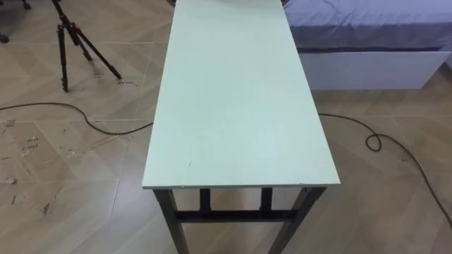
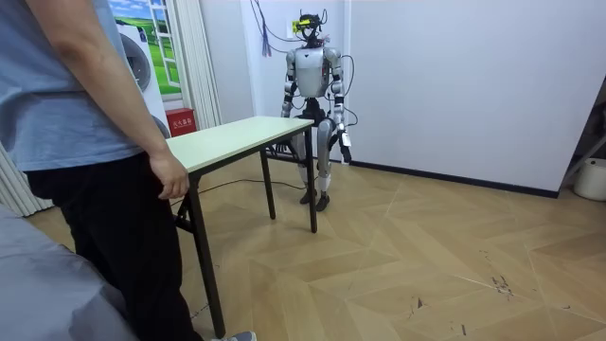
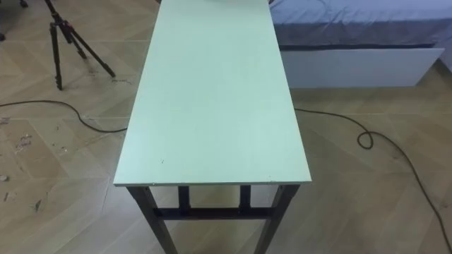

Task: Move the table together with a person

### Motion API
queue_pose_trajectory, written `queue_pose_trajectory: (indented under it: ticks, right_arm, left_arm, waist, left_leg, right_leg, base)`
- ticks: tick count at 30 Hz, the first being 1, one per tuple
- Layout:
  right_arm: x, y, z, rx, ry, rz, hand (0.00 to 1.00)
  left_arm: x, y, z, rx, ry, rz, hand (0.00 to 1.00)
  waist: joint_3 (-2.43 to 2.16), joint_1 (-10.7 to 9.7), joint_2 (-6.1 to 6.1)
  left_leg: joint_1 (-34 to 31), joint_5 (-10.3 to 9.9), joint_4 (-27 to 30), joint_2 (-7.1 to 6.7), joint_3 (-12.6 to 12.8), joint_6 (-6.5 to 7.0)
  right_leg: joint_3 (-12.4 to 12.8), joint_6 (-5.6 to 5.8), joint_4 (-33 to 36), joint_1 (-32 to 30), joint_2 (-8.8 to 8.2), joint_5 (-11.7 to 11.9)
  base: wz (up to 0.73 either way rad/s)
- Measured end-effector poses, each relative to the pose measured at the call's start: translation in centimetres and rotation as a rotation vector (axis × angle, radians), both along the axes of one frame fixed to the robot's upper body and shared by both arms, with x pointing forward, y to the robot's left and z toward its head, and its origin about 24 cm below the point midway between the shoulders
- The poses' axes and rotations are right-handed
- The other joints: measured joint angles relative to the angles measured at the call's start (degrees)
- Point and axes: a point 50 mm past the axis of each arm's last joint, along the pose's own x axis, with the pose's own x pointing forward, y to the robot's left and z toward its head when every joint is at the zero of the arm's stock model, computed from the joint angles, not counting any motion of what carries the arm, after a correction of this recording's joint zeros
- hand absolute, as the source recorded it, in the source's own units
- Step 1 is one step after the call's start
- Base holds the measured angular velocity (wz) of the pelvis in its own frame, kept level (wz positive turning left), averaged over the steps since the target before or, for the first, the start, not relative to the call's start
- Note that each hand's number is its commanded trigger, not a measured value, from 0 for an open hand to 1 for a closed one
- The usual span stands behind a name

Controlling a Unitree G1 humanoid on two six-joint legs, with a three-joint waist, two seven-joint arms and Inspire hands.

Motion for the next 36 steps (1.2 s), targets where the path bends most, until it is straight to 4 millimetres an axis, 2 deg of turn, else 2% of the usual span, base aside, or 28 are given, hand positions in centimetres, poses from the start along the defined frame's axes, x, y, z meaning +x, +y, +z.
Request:
queue_pose_trajectory:
  ticks: [11,19,24,30,35,36]
  right_arm:
    - [0.2,0.2,0.0,0.035,-0.02,0.021,0.0]
    - [0.1,0.1,0.1,0.072,-0.031,0.015,0.0]
    - [0.4,0.2,0.1,0.125,-0.062,0.012,0.0]
    - [2.8,0.8,0.9,0.208,-0.212,0.0,0.0]
    - [6.3,2.2,2.6,0.298,-0.416,0.064,0.0]
    - [6.3,2.3,2.7,0.31,-0.427,0.067,0.0]
  left_arm:
    - [0.2,-0.2,-0.1,-0.051,-0.003,-0.005,0.0]
    - [-0.9,-0.1,-0.4,-0.183,0.005,0.186,0.0]
    - [-0.8,-0.1,-0.4,-0.291,-0.028,0.289,0.0]
    - [0.9,-1.0,-0.2,-0.465,-0.126,0.385,0.0]
    - [3.7,-2.9,0.8,-0.601,-0.233,0.307,0.0]
    - [3.9,-3.2,0.9,-0.614,-0.24,0.294,0.0]
  waist:
    - [0.04,0.11,0.19]
    - [-0.12,0.02,0.25]
    - [-0.14,0.0,0.45]
    - [-0.09,0.06,1.07]
    - [-0.25,0.07,1.77]
    - [-0.3,0.06,1.83]
  left_leg:
    - [-0.05,0.0,-0.04,0.0,-0.02,0.0]
    - [-0.51,0.0,0.02,0.01,-0.12,0.0]
    - [-1.1,0.0,0.29,0.01,-0.01,0.0]
    - [-1.22,0.0,0.39,0.03,0.18,0.0]
    - [-1.41,0.0,0.48,0.17,0.83,0.0]
    - [-1.42,0.0,0.48,0.17,0.85,0.0]
  right_leg:
    - [-0.17,0.0,0.0,0.05,-0.01,0.0]
    - [-1.06,0.0,-0.06,-0.49,-0.05,0.0]
    - [-1.3,0.0,0.06,-0.97,-0.12,0.0]
    - [-1.73,0.0,0.09,-1.18,-0.2,0.0]
    - [-1.32,0.02,0.11,-1.48,-0.17,-0.01]
    - [-1.48,0.02,0.1,-1.48,-0.17,-0.01]
  base:
    - [0.0]
    - [0.0]
    - [0.0]
    - [-0.01]
    - [-0.05]
    - [-0.07]
